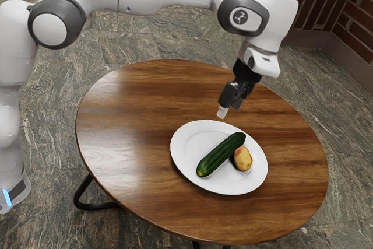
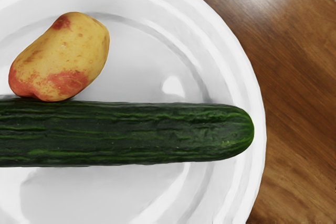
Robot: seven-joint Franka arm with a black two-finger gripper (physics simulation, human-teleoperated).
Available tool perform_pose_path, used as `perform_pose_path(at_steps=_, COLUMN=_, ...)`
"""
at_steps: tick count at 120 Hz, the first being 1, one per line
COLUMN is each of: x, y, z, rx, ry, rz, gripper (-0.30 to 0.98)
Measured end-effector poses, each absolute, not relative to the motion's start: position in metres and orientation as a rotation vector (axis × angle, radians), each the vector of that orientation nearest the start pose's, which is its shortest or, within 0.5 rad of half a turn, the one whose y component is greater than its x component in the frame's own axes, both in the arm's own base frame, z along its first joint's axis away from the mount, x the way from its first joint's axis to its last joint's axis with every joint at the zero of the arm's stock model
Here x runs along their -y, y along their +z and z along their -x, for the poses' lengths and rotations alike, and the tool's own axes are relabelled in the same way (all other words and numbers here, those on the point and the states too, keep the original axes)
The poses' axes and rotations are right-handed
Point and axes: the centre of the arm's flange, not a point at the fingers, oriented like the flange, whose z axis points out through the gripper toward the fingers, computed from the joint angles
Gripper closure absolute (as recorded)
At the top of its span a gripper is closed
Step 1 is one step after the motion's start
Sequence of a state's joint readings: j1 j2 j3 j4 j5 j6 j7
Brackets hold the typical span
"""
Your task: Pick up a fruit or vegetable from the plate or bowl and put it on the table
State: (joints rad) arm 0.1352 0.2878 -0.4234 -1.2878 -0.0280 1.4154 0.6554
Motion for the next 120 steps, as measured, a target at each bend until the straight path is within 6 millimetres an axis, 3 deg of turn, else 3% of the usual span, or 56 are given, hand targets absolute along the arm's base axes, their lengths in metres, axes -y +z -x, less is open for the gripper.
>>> perform_pose_path(at_steps=24, x=0.152, y=0.569, z=-0.613, rx=-1.661, ry=0.143, rz=2.885, gripper=0.0)
perform_pose_path(at_steps=69, x=0.165, y=0.563, z=-0.631, rx=-1.789, ry=-0.056, rz=2.831, gripper=0.0)
perform_pose_path(at_steps=120, x=0.153, y=0.534, z=-0.652, rx=-1.817, ry=-0.101, rz=2.826, gripper=0.0)
